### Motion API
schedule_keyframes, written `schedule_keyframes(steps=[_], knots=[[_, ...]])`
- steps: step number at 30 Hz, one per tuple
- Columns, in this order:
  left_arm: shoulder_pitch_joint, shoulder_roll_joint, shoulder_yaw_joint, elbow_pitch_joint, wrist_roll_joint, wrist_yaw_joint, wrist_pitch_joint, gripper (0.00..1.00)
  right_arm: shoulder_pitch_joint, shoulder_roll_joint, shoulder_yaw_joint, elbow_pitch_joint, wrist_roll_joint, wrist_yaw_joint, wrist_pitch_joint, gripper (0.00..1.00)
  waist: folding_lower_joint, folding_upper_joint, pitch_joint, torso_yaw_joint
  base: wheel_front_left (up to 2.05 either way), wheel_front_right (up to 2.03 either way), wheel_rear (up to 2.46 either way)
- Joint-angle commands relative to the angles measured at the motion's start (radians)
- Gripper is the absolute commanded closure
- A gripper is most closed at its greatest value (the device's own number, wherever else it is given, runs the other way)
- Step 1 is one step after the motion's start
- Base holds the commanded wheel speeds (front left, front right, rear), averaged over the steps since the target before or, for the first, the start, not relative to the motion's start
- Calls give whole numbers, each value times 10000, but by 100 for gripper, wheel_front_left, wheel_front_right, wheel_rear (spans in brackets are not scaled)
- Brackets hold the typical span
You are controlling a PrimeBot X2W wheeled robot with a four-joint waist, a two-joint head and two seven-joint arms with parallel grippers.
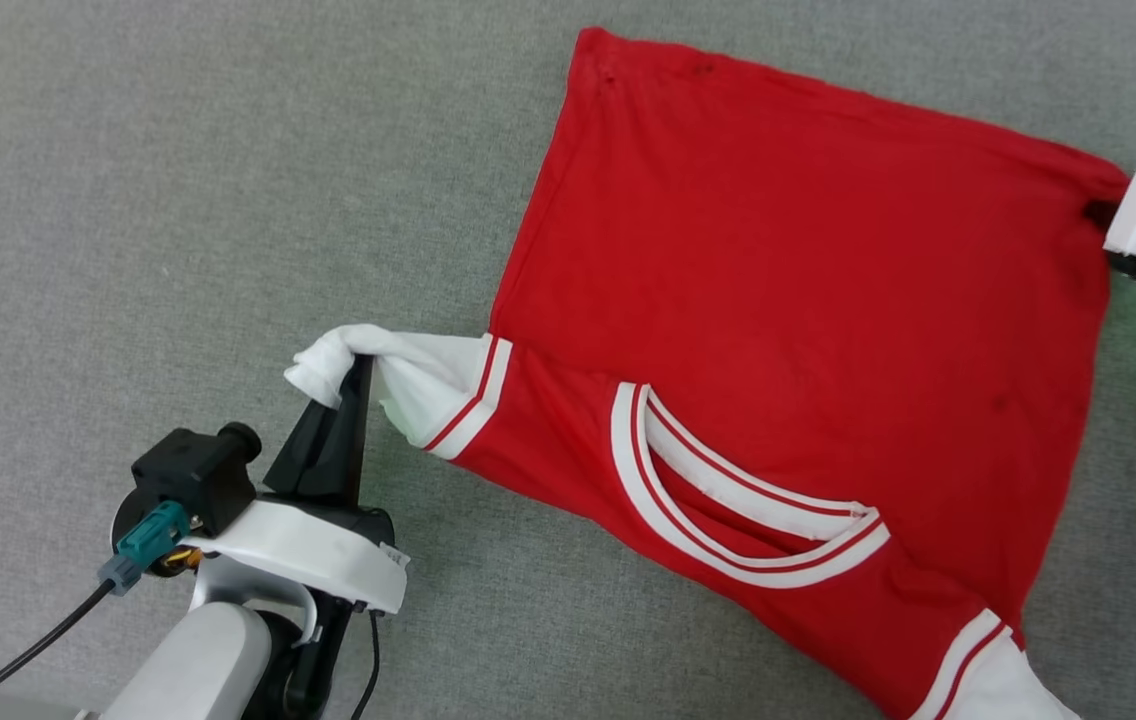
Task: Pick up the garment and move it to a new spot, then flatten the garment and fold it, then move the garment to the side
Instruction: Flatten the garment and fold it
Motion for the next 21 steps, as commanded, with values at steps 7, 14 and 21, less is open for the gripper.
schedule_keyframes(steps=[7,14,21], knots=[[509,136,102,283,-178,144,30,100,236,-229,916,-474,-244,-5,-278,100,-2,0,-1119,-465,0,0,0],[1611,394,521,295,-501,657,-4,100,1862,-842,2827,-2237,782,-5,119,100,-2,0,-2431,-1331,0,0,0],[2692,596,843,80,-779,1159,22,100,5973,-1651,2919,-5559,2050,-5,1324,100,-2,0,-3433,-1933,0,0,0]])
